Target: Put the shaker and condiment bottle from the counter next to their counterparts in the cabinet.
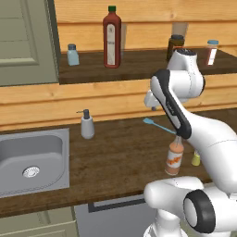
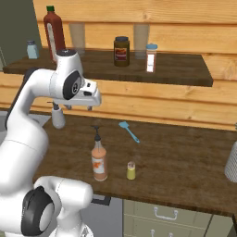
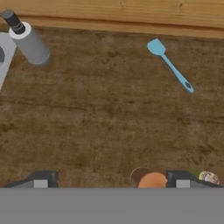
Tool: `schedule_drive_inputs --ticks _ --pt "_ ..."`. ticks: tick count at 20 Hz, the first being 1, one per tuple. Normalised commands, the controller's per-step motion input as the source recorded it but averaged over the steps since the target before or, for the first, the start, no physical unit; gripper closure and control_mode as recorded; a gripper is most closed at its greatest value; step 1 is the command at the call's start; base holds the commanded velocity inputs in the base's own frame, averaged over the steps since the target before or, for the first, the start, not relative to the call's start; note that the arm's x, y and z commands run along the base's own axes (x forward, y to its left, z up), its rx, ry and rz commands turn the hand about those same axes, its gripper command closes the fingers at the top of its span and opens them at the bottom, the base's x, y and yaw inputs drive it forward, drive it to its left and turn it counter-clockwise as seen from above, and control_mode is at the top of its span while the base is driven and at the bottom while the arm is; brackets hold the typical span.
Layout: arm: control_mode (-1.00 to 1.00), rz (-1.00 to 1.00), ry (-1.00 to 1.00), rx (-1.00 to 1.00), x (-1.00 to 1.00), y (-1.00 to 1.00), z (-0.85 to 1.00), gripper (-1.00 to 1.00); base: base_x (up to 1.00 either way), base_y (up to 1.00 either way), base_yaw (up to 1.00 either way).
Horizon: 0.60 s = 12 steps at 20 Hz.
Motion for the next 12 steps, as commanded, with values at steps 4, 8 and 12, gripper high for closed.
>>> schedule_drive_inputs --ticks 4,8,12 --pt "-1.0 0.05 -0.03 0.09 -0.19 -0.19 0.0 -1.0 0.0 0.0 0.0" --pt "-1.0 0.11 0.0 0.12 -0.09 -0.21 0.0 -1.0 0.0 0.0 0.0" --pt "-1.0 0.14 -0.05 0.09 -0.17 -0.17 0.0 -1.0 0.0 0.0 0.0"
